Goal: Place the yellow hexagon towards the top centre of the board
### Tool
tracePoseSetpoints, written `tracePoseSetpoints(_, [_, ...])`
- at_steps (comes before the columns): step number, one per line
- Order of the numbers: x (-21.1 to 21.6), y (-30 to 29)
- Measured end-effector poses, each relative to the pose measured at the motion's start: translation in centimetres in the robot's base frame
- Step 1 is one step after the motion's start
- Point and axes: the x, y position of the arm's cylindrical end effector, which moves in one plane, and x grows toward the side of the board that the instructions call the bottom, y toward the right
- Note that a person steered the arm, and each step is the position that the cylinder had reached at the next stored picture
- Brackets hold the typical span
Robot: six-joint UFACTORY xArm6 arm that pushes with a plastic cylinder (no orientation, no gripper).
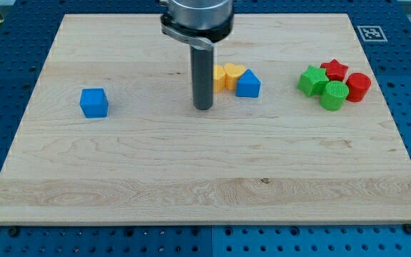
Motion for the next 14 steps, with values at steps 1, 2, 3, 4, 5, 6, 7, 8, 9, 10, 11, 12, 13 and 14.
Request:
tracePoseSetpoints(1, [0.1,0.1])
tracePoseSetpoints(2, [0.6,0.1])
tracePoseSetpoints(3, [0.8,1.6])
tracePoseSetpoints(4, [0.8,2.4])
tracePoseSetpoints(5, [0.2,1.2])
tracePoseSetpoints(6, [-0.9,0.8])
tracePoseSetpoints(7, [-2.6,1.5])
tracePoseSetpoints(8, [-3.6,1.5])
tracePoseSetpoints(9, [-4.1,1.5])
tracePoseSetpoints(10, [-4.7,1.5])
tracePoseSetpoints(11, [-6.0,1.5])
tracePoseSetpoints(12, [-7.2,1.5])
tracePoseSetpoints(13, [-8.8,1.5])
tracePoseSetpoints(14, [-8.8,1.5])
